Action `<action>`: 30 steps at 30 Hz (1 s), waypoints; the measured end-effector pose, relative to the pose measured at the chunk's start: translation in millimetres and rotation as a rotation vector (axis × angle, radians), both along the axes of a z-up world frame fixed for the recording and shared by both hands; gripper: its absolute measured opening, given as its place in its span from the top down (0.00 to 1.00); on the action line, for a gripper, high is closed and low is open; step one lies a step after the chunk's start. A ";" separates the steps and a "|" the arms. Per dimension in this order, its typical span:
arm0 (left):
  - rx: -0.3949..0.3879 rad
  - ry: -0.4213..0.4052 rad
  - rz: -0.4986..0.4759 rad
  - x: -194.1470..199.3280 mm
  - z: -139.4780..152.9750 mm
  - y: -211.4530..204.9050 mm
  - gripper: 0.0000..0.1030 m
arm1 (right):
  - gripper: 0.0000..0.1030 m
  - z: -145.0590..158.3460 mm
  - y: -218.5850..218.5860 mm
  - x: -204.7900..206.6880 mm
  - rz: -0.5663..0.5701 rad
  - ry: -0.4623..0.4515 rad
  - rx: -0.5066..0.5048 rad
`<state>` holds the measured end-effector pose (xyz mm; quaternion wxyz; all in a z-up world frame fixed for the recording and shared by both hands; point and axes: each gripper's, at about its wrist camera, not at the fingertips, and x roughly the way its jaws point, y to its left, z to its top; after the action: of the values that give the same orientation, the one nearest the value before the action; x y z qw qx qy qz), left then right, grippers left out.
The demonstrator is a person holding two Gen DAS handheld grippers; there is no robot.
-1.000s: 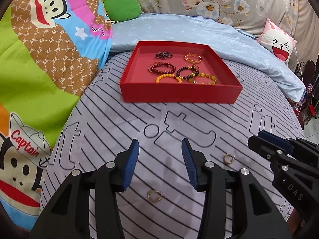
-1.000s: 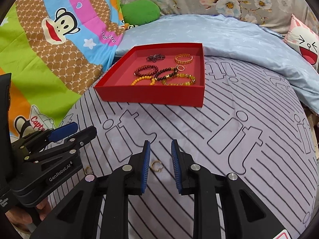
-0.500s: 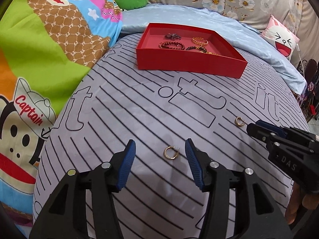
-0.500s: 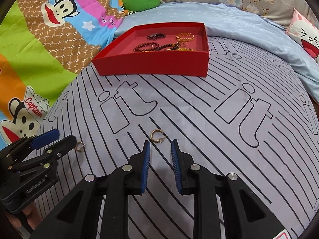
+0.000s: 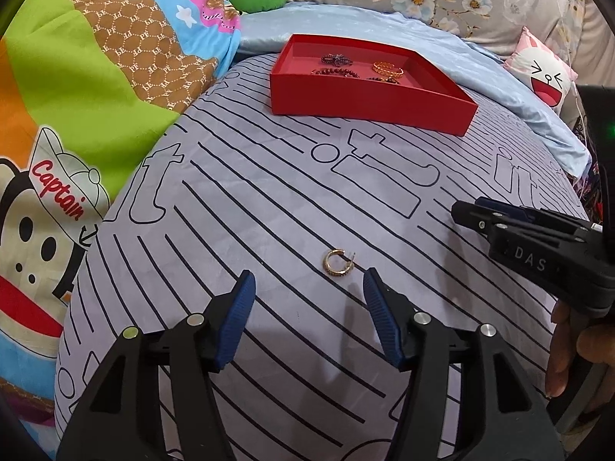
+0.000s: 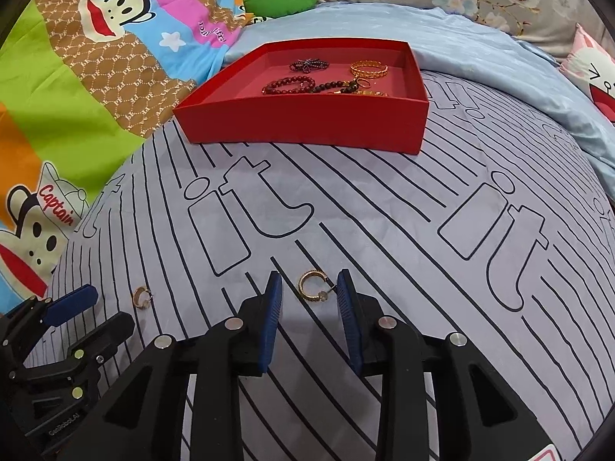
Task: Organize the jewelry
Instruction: 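Close left tool on one gold hoop while right tool grasps the other hoop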
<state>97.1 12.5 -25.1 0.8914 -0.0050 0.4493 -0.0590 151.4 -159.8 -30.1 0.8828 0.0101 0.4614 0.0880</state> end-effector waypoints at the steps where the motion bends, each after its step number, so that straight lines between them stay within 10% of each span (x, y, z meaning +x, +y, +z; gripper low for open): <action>1: 0.000 0.000 0.000 1.1 0.2 -0.1 0.46 | 0.72 -0.7 0.3 0.3 0.001 -0.002 -0.003; 16: 0.009 0.002 -0.019 14.0 -6.6 -10.7 0.49 | 0.81 -1.2 -7.2 -0.2 -0.010 -0.006 0.015; 30: 0.037 -0.017 -0.051 17.6 -10.1 -19.2 0.79 | 0.81 0.0 -15.3 -3.1 -0.026 -0.001 0.042</action>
<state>114.7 -6.7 -35.2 0.8934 0.0235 0.4426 -0.0733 148.3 -175.1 -30.2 0.8836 0.0346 0.4590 0.0860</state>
